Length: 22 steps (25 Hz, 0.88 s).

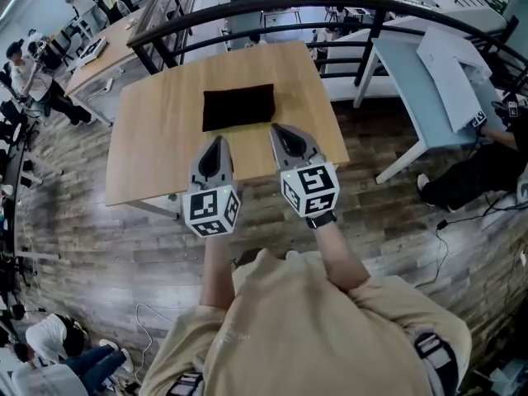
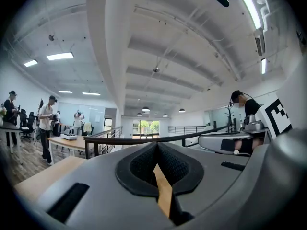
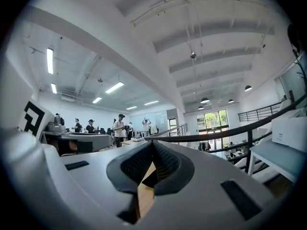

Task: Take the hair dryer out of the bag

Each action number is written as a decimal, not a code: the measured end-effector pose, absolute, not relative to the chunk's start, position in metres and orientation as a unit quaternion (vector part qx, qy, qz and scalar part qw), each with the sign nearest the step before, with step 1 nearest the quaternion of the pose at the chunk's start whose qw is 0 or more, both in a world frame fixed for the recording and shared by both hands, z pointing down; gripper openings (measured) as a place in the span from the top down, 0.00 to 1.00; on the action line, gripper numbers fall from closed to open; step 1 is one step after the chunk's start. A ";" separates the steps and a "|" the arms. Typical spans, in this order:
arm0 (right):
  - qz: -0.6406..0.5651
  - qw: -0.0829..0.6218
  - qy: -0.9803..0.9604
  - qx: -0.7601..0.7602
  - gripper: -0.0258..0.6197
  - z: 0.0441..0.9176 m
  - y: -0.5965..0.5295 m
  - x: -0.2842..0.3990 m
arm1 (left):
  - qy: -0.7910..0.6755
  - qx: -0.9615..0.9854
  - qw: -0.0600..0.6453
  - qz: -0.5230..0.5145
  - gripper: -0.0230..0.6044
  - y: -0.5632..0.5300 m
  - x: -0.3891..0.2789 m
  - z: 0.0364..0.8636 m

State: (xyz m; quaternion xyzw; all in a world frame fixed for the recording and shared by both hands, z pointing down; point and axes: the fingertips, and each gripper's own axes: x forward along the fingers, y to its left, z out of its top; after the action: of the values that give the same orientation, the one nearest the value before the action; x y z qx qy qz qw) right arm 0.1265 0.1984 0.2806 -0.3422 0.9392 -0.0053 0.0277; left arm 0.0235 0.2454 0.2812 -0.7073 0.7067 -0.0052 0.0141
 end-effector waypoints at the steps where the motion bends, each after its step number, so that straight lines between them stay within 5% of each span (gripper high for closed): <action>1: 0.000 0.025 0.942 -0.335 0.95 0.282 0.202 0.121 | 0.709 -0.705 0.011 -0.011 0.95 0.246 0.022 0.285; 22: -0.005 -0.016 0.919 -0.393 0.95 0.302 0.037 -0.036 | 0.676 -0.737 -0.016 -0.001 0.95 0.067 -0.146 0.305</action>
State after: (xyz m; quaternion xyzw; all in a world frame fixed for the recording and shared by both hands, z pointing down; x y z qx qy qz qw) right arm -0.0364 0.0366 0.3016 -0.3930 0.9194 -0.0054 -0.0162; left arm -0.1461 0.0674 0.3050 -0.7368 0.6759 -0.0006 -0.0157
